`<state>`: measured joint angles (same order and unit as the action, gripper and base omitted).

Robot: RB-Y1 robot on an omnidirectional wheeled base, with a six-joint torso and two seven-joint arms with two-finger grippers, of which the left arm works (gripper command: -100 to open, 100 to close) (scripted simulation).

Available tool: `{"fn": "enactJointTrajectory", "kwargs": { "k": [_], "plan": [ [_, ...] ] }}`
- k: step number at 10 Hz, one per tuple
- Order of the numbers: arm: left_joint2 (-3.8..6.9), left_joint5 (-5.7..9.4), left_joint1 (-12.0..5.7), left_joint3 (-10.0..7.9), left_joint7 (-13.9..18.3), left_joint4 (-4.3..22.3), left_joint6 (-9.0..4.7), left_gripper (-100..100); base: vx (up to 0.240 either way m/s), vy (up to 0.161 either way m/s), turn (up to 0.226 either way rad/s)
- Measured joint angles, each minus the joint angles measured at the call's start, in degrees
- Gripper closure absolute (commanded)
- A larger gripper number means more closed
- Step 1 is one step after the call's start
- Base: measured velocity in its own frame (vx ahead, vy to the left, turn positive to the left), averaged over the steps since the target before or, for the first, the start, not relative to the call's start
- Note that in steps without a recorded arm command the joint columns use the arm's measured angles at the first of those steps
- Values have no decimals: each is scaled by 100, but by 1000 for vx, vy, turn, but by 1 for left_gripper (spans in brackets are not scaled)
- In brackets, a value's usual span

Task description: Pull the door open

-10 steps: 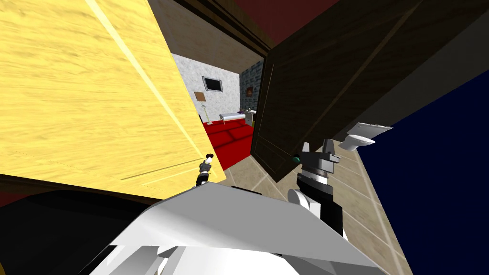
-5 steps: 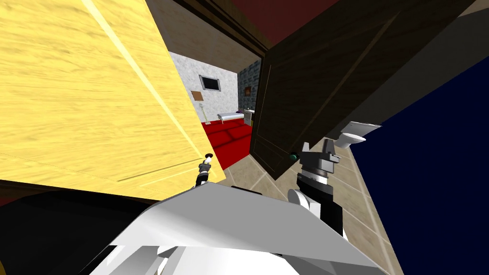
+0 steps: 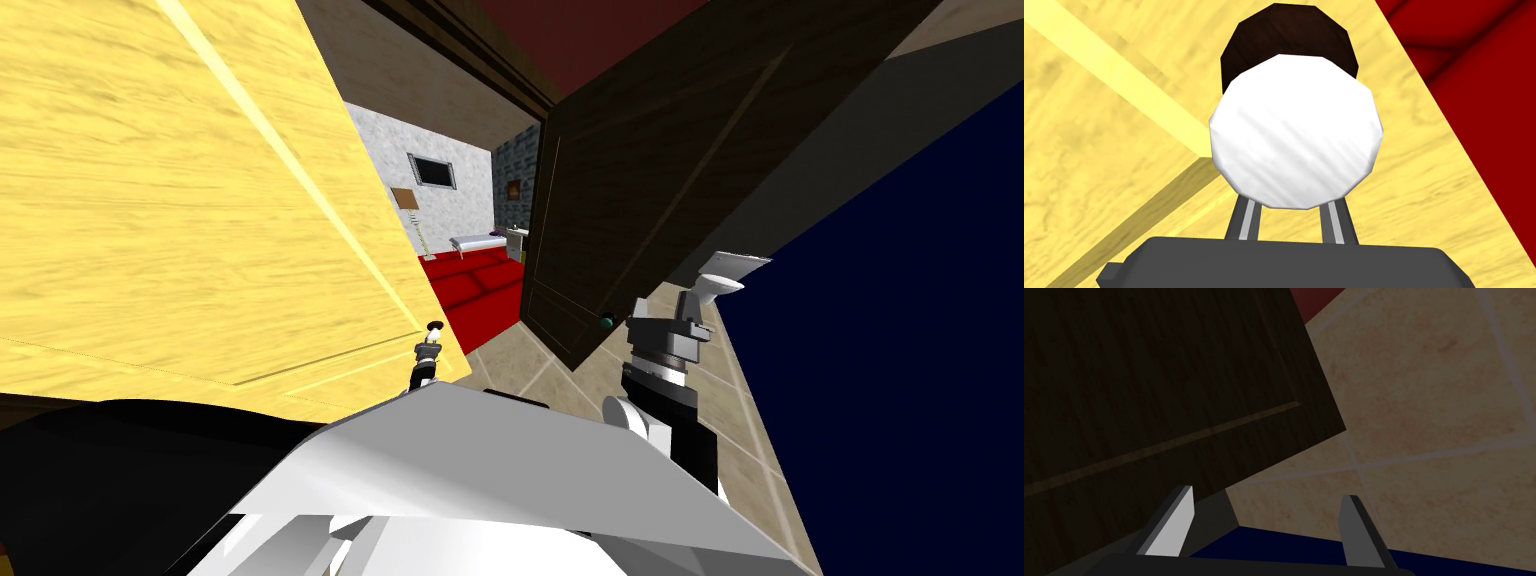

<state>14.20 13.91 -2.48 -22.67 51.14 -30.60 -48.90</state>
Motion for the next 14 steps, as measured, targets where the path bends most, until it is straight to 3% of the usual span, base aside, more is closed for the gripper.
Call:
{"fn": "enactJointTrajectory", "kwargs": {
  "k": [2, 3, 4, 7, 8, 10, 12, 14],
  "plan": [
    [-22, 30, 38, 13, 194, -62, 34, 100, -18, -3, -26],
    [26, 60, -30, 25, 343, 103, -25, 100, -24, -3, -35],
    [-23, 85, 79, 17, 411, -122, 62, 100, -35, -2, -59],
    [-52, 151, 146, 20, 639, -290, 182, 100, -17, -1, -17],
    [8, 145, 38, 37, 682, -49, 82, 100, -21, -1, -77],
    [5, 192, 54, 37, 868, -67, 79, 100, -30, -3, -33],
    [-9, 248, 69, 35, 1051, -159, 159, 100, -21, -3, -14],
    [42, 276, -42, 48, 1219, 106, 21, 100, -40, -6, -76]
  ]
}}
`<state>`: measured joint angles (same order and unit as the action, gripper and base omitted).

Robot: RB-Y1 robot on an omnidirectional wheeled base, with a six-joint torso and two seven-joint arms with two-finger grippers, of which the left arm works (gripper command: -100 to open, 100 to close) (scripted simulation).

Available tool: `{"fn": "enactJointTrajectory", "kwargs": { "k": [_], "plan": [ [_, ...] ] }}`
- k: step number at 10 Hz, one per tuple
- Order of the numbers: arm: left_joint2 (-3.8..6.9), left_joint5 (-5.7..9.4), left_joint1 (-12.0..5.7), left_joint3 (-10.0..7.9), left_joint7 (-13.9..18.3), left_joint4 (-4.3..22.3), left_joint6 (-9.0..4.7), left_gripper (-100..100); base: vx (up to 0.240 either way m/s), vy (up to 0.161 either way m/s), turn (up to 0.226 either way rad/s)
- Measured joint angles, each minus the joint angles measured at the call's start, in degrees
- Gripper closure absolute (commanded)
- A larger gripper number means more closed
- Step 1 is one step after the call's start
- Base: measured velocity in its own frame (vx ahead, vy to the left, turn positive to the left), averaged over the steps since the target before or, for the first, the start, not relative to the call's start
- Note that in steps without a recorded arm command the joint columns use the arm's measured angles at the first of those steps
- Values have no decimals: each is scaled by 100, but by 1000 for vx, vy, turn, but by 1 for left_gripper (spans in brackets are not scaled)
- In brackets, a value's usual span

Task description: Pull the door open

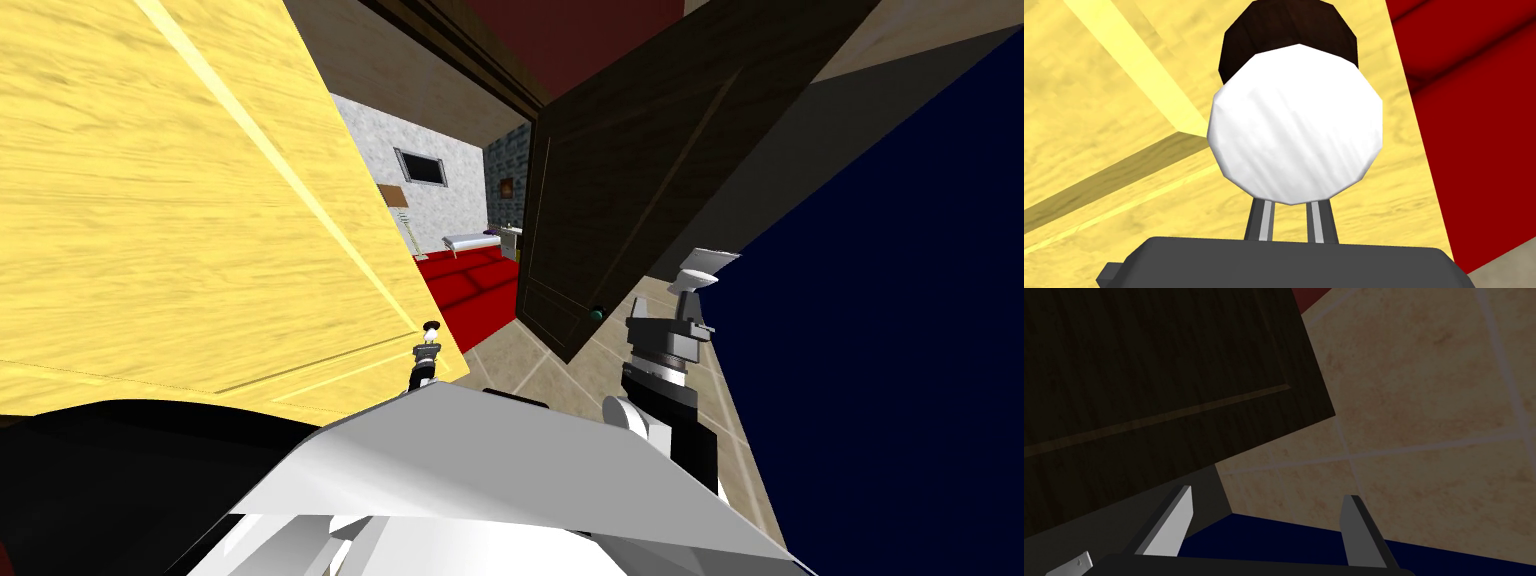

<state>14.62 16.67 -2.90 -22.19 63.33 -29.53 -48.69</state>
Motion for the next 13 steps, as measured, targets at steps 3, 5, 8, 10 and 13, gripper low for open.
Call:
{"fn": "enactJointTrajectory", "kwargs": {
  "k": [3, 5, 8, 10, 13],
  "plan": [
    [33, 98, -41, 16, 434, 68, 2, 100, -40, -3, -55],
    [85, 150, -145, 34, 748, 276, -86, 100, -20, -5, -12],
    [9, 192, -2, 17, 812, -37, 78, 100, -13, -1, -21],
    [113, 218, -170, 47, 1071, 324, -58, 100, -25, -3, -41],
    [115, 238, -230, 45, 1175, 416, -93, 100, -4, -1, 4]
  ]
}}
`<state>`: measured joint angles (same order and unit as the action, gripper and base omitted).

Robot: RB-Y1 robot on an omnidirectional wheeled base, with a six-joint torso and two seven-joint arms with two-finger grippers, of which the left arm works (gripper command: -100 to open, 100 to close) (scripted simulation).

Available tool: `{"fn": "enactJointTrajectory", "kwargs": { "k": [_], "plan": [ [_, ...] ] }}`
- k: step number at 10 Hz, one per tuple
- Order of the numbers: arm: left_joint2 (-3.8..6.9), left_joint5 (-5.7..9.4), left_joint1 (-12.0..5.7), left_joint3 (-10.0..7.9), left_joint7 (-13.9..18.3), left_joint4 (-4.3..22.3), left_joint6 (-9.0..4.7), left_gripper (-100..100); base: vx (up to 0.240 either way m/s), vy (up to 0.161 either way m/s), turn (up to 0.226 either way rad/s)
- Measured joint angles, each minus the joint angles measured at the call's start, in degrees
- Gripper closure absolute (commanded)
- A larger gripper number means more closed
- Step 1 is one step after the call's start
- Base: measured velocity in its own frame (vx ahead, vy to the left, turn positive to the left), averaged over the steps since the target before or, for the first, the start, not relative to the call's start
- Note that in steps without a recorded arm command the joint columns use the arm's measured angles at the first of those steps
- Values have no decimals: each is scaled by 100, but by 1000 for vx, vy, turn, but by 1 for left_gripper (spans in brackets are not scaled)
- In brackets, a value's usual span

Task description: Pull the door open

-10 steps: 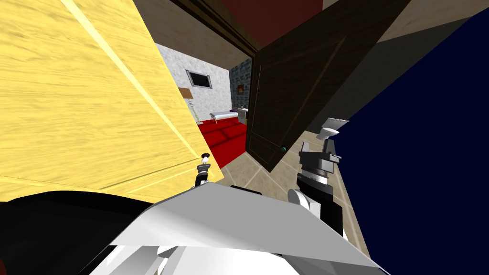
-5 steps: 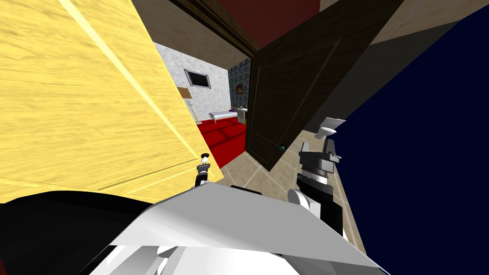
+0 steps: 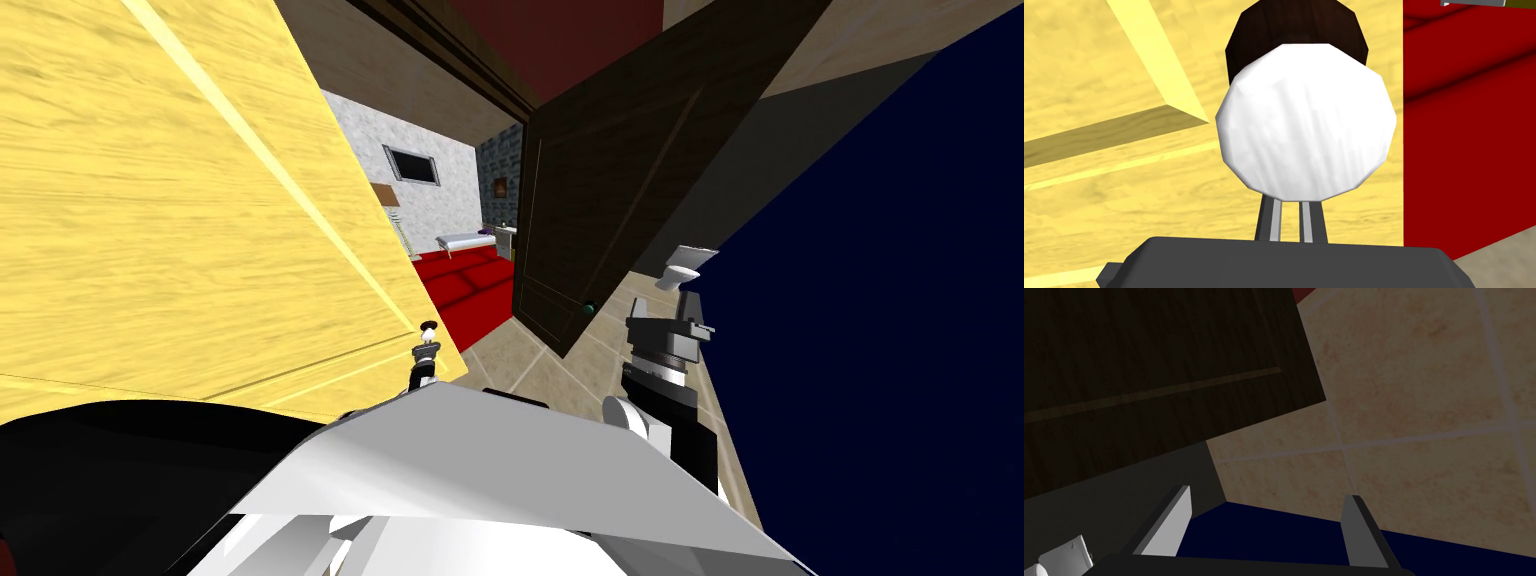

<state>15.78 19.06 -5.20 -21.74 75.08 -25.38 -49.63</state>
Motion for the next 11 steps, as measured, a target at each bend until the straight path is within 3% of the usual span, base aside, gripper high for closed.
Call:
{"fn": "enactJointTrajectory", "kwargs": {
  "k": [1, 4, 6, 7, 9, 11],
  "plan": [
    [9, -4, -14, 5, 20, 78, -58, 100, 0, 0, 0],
    [-50, 10, 98, -16, -39, -188, 91, 100, -1, 0, 5],
    [-35, 3, 77, -3, -15, -128, 29, 100, -54, 8, -25],
    [-11, -5, 53, 26, 87, -55, 19, -100, -168, -50, -26],
    [9, 46, -60, 20, 352, 104, -8, -100, -111, -102, 39],
    [-106, 125, 277, -63, 391, -521, 282, -100, -117, -68, 48]
  ]
}}
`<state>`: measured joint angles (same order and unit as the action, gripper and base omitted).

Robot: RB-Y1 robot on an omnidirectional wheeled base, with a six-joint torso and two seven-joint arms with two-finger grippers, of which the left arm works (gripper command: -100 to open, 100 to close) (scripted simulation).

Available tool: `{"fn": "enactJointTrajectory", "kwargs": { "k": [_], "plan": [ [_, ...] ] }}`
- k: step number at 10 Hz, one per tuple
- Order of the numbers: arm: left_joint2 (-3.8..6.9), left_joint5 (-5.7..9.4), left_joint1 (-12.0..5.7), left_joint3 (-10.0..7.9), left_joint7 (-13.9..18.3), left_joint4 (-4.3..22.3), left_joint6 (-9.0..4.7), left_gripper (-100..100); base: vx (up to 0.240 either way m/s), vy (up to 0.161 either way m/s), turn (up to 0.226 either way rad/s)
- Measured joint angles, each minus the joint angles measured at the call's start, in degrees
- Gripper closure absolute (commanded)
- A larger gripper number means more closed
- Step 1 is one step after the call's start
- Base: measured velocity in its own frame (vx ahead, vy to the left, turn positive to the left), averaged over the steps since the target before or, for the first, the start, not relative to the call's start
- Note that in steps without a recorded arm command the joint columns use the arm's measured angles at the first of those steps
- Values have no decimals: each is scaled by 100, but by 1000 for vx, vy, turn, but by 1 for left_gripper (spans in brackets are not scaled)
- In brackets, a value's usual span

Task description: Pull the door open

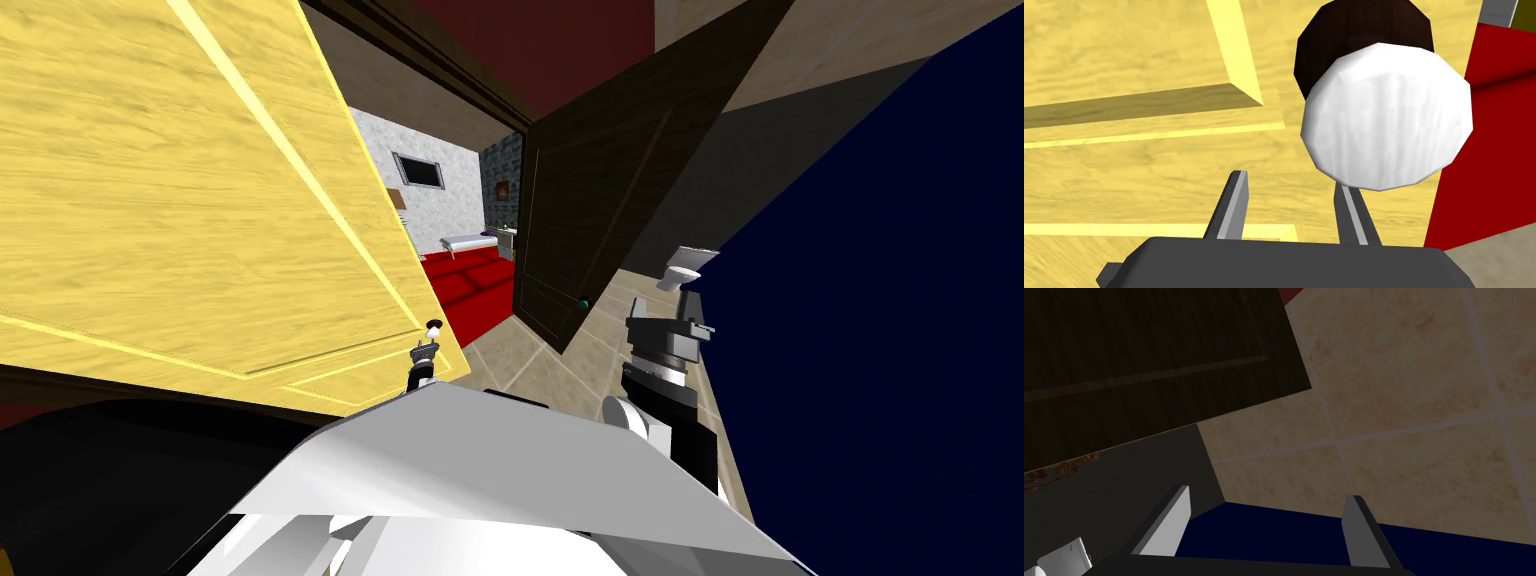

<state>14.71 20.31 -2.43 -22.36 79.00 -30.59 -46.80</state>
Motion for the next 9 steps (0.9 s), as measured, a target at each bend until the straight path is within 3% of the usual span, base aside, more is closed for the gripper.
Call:
{"fn": "enactJointTrajectory", "kwargs": {
  "k": [1, 2, 4, 5, 6, 7, 9],
  "plan": [
    [39, 11, -45, -2, 90, 119, -36, -100, -37, -7, -2],
    [129, -3, -207, 29, 212, 555, -245, -100, -5, 15, -26],
    [179, -9, -394, 40, 259, 946, -431, -100, 19, 4, -14],
    [5, 26, -53, -12, 106, 251, -100, -100, 22, -5, -24],
    [46, 2, -165, 26, 119, 366, -106, -100, -24, -52, -66],
    [9, -2, -158, 46, 184, 197, -144, -100, -29, -57, -23],
    [16, 20, -300, 53, 324, 262, -217, -100, -99, -93, -1]
  ]
}}
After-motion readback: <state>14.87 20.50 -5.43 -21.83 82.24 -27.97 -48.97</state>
